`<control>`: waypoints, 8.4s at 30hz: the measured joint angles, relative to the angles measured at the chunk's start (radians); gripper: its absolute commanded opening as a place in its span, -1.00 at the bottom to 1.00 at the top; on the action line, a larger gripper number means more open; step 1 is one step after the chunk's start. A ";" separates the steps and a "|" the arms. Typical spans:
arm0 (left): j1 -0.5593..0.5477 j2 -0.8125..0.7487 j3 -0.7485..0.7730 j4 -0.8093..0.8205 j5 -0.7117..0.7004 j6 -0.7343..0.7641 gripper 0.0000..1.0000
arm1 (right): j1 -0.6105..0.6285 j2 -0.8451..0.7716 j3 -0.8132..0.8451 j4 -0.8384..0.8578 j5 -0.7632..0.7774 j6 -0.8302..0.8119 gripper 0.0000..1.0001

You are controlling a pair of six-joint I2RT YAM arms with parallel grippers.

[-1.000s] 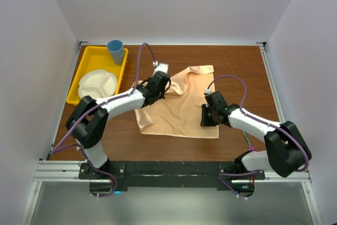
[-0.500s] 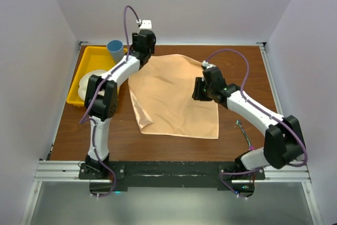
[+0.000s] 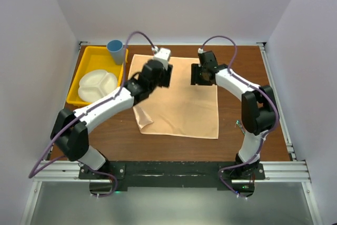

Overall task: Fold the napkin, place the utensils inside, and roll it up
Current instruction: Flatten the napkin out, then fold the napkin

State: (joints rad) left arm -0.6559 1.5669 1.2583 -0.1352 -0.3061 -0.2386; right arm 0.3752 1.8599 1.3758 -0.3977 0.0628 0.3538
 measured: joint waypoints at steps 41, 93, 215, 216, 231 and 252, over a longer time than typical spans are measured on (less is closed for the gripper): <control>-0.323 0.005 -0.372 -0.132 -0.112 -0.264 -0.78 | -0.095 -0.278 -0.458 0.005 0.030 0.071 -0.56; -0.195 -1.017 -0.422 -0.640 -0.531 -0.634 -0.63 | 0.655 -0.044 -0.105 0.011 -0.126 -0.093 0.49; 0.073 0.262 0.061 0.166 0.147 -0.420 -0.99 | -0.195 0.023 0.129 -0.130 0.034 0.013 0.40; 0.082 0.311 0.096 0.174 0.153 -0.419 -1.00 | -0.153 -0.044 0.061 -0.124 0.032 0.013 0.36; 0.232 0.716 0.468 0.293 0.249 -0.340 -1.00 | -0.194 -0.379 -0.432 -0.151 0.102 0.103 -0.55; 0.342 0.873 0.626 0.182 0.220 -0.359 -1.00 | -0.249 -0.407 -0.613 -0.185 -0.013 0.238 -0.57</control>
State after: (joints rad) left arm -0.3141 2.4397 1.8839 0.0467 -0.0860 -0.5972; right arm 0.1261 1.4525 0.7631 -0.5831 0.0502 0.5922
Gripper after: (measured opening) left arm 0.015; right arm 0.196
